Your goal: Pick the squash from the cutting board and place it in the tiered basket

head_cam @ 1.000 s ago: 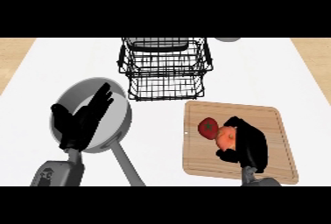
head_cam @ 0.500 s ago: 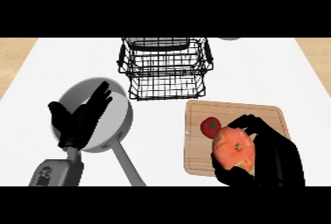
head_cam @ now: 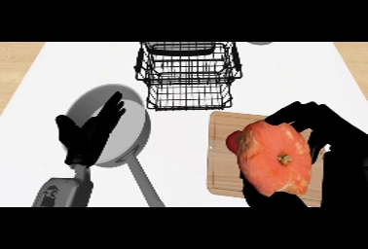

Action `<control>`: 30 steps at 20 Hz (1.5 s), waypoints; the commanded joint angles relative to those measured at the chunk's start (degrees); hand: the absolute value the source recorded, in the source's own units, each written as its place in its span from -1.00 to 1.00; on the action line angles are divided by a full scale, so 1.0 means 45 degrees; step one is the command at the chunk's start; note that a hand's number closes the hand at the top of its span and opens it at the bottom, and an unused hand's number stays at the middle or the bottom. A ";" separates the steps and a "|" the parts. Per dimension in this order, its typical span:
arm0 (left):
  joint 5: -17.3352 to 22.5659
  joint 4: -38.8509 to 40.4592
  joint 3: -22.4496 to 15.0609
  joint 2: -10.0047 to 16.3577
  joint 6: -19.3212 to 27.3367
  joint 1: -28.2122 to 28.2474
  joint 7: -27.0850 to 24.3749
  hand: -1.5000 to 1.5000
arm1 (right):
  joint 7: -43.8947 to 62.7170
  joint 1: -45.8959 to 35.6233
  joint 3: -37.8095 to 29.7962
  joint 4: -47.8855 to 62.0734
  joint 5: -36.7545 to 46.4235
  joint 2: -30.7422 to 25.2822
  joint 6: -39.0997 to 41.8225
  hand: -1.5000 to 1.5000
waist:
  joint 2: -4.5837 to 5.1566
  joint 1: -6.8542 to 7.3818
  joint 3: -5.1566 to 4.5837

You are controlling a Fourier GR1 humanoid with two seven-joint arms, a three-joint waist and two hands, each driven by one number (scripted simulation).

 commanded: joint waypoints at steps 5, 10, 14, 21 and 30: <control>-0.0237 0.0398 -0.0175 -0.0242 0.0090 -0.0583 0.0047 0.00 | 0.2046 -0.5206 -0.2116 0.3731 -0.1395 0.0065 0.1594 1.00 | 0.0046 0.0144 -0.0005; 0.0082 0.0063 -0.0089 -0.0190 -0.0230 -0.0054 -0.0109 0.00 | 0.1360 -0.6508 -0.3328 0.7014 -0.2110 0.0065 -0.0249 1.00 | 0.0099 0.0338 0.0009; -0.0219 -0.0023 -0.0081 -0.0357 0.0281 -0.0631 0.0287 0.00 | 0.1258 -0.8534 -0.4554 0.9223 -0.2240 0.0066 -0.0990 1.00 | 0.0085 0.0300 0.0014; -0.0346 0.0222 -0.0285 -0.0629 0.0246 -0.0498 0.0099 0.00 | -0.1874 -0.8967 -0.5626 1.3605 -0.1869 0.0033 -0.4033 1.00 | 0.0110 0.0206 0.0023; -0.0168 0.0931 0.0068 -0.0256 -0.0301 -0.1030 -0.0048 0.00 | -0.3313 -1.1146 -0.6095 1.9226 -0.3339 0.0069 -0.7938 1.00 | 0.0214 0.0466 0.0015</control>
